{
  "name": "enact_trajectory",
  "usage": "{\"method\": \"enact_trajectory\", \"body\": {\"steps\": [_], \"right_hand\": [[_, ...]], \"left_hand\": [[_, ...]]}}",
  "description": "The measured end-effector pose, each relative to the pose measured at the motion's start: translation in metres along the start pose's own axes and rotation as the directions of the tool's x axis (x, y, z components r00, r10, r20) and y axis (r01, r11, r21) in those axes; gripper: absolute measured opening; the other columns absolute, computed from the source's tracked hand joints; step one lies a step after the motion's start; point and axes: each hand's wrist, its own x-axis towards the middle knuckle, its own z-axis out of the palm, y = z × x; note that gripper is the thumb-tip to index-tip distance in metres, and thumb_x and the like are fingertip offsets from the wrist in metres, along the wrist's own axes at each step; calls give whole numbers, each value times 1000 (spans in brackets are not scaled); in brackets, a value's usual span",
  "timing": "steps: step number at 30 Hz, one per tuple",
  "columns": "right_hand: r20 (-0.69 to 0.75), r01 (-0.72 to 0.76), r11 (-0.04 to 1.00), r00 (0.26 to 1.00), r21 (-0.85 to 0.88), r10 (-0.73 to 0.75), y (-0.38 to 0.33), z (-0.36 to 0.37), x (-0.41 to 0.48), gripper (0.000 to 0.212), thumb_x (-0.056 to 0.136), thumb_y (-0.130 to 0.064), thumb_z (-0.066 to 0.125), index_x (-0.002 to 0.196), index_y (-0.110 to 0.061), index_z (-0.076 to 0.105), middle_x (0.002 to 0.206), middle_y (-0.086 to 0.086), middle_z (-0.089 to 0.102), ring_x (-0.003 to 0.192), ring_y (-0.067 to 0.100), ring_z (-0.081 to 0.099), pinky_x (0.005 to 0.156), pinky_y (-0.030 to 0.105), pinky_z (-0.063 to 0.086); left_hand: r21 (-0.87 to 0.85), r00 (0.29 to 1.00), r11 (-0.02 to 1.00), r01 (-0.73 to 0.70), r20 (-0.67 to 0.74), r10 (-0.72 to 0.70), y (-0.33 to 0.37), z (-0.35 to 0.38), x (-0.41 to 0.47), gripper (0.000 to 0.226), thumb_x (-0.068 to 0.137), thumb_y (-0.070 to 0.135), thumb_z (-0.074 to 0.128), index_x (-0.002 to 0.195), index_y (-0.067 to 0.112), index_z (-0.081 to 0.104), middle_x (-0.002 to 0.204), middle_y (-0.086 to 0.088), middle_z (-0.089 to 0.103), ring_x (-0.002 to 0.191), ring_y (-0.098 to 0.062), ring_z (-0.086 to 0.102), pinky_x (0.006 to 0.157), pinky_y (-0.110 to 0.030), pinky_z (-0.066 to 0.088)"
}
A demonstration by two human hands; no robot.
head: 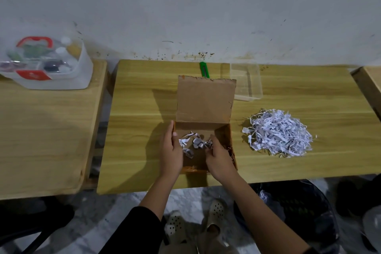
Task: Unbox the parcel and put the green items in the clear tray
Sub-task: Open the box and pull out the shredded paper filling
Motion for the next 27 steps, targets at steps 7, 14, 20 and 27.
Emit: {"method": "enact_trajectory", "body": {"steps": [7,14,20,27], "right_hand": [[-127,-102,989,988,-107,88,0,2,-4,43,87,-2,40,129,-4,33,126,22,47,109,38,50,77,30,34],[-73,-72,994,995,-86,66,-3,4,-4,37,90,-6,40,127,-9,36,102,20,63,80,29,60,65,34,46],[5,114,993,993,-33,-114,-10,-8,-17,40,94,-2,39,133,-12,41,119,11,59,106,18,57,82,24,44],[-148,-75,981,988,-179,49,1,-6,-15,45,84,1,41,128,-2,35,105,20,61,92,35,59,71,37,49]], "left_hand": [[16,1000,1000,-6,16,6,0,3,-1,40,99,18,34,139,19,40,142,-1,44,131,-14,40,95,-13,29],[19,1000,1000,-13,9,13,0,3,-2,40,99,19,35,138,20,40,139,-2,46,119,-3,39,93,-16,31],[17,1000,1000,-6,18,5,1,3,-3,40,100,19,34,139,20,39,140,1,43,117,0,37,80,5,28],[-6,1000,1000,17,-7,-17,0,5,-3,39,100,18,34,138,19,40,139,1,45,116,3,37,82,5,27]]}}
